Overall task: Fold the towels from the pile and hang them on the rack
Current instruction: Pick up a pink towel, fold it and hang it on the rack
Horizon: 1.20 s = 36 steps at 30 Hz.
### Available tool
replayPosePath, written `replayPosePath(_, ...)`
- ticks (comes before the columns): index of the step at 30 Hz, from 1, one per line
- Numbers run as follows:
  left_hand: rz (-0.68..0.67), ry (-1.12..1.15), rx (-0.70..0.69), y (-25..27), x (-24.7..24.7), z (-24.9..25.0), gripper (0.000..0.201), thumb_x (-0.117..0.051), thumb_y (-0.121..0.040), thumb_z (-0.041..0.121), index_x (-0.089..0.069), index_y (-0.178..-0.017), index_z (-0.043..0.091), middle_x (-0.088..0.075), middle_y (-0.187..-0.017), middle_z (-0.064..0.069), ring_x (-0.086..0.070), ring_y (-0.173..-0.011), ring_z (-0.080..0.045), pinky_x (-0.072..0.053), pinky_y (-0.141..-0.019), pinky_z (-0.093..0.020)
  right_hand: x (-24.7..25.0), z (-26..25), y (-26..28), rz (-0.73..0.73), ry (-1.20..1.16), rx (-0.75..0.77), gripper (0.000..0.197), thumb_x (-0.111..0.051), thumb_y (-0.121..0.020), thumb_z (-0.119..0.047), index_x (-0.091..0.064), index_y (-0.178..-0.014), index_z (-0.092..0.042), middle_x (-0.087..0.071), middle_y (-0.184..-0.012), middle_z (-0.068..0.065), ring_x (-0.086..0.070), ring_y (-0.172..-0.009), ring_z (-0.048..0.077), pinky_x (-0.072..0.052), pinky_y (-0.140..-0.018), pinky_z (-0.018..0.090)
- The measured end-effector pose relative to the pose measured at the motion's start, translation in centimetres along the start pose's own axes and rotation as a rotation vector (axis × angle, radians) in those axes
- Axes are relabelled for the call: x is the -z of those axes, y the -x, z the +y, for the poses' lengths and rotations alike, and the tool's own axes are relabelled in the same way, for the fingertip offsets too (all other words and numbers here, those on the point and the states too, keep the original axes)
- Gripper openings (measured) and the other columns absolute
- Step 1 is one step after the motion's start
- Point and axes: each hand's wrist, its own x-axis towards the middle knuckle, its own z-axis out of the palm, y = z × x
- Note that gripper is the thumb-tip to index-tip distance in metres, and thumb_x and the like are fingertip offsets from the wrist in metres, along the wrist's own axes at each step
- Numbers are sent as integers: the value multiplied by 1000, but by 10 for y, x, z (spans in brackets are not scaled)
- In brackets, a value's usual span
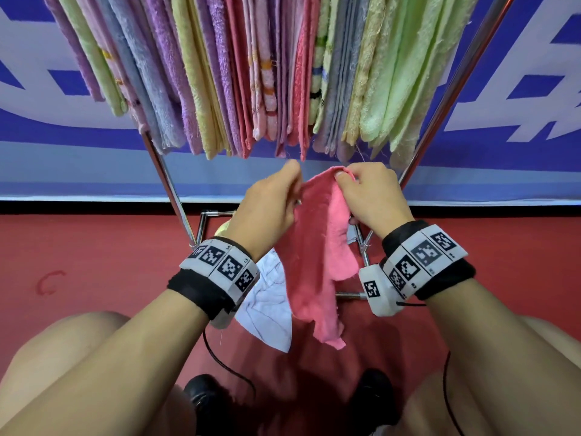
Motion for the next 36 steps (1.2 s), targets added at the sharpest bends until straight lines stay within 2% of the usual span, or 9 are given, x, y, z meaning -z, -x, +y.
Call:
replayPosePath(5, -43, -114, 18, 0, -6, -2, 21, -54, -86, 7, -69, -93, 20, -64, -89, -1, -62, -86, -27, -51, -80, -43, -6, -9, 3, -96, -364, -132, 28, -46, -97, -7, -72, -107, -13, -72, -87, 21, -73, -56, 30, -60, -51, 33)
replayPosePath(8, -31, 23, 166, 0, -9, 5, 18, -64, -94, 31, -72, -107, 21, -68, -94, 6, -62, -84, -17, -46, -81, -30, -7, -11, 1, -120, -479, -159, 29, -50, -94, -5, -76, -94, -18, -75, -84, 10, -76, -70, 25, -65, -64, 43)
replayPosePath(12, -26, 12, 231, 1, -10, 4, 54, -76, -76, 61, -61, -109, 21, -65, -90, 8, -60, -76, -14, -46, -68, -32, -5, -16, 6, -228, -518, -107, 20, -65, -87, -4, -81, -96, -13, -78, -86, 9, -75, -78, 20, -63, -69, 35)
replayPosePath(17, 13, -39, 203, 2, -9, 2, 53, -78, -73, 52, -49, -100, 16, -65, -83, 4, -63, -75, -18, -45, -62, -29, -8, -16, 11, -267, -442, -1, 18, -71, -82, -16, -82, -94, -10, -77, -92, 21, -75, -96, 33, -60, -87, 53)
replayPosePath(22, 6, -67, 250, 7, -17, 3, 55, -77, -71, 50, -44, -99, 16, -59, -76, 7, -60, -72, -20, -44, -59, -36, -19, -19, 12, -297, -371, 46, 60, -63, -70, -44, -69, -96, 10, -67, -96, 36, -69, -90, 46, -53, -86, 64)
replayPosePath(25, 37, -100, 226, 5, -15, -5, 35, -70, -81, 31, -47, -102, 16, -65, -85, 0, -62, -80, -30, -48, -65, -42, -18, -20, 9, -359, -437, 8, 50, -66, -67, -19, -67, -105, 14, -67, -85, 27, -61, -79, 23, -56, -87, 49)
replayPosePath(29, 64, -25, 213, 1, -11, -4, 12, -60, -91, 24, -61, -101, 17, -72, -86, 1, -66, -81, -24, -51, -75, -41, -9, -15, 11, -292, -433, 32, 16, -76, -87, -7, -80, -102, -8, -78, -92, 19, -76, -89, 22, -61, -89, 49)
replayPosePath(32, 33, 123, 278, -2, -8, -5, 12, -58, -89, 19, -68, -95, 21, -74, -86, 6, -68, -81, -14, -54, -81, -37, -5, -12, 14, -186, -376, 70, 11, -79, -89, -17, -81, -89, -6, -78, -76, 10, -78, -73, 17, -64, -80, 46)
replayPosePath(36, -102, 116, 258, 6, -13, 9, 33, -71, -72, 43, -59, -94, 22, -68, -82, 7, -64, -76, -13, -51, -69, -32, -7, -10, 18, -44, -26, 113, 48, -74, -85, -57, -70, -59, -17, -66, -50, -1, -71, -56, 15, -60, -67, 39)
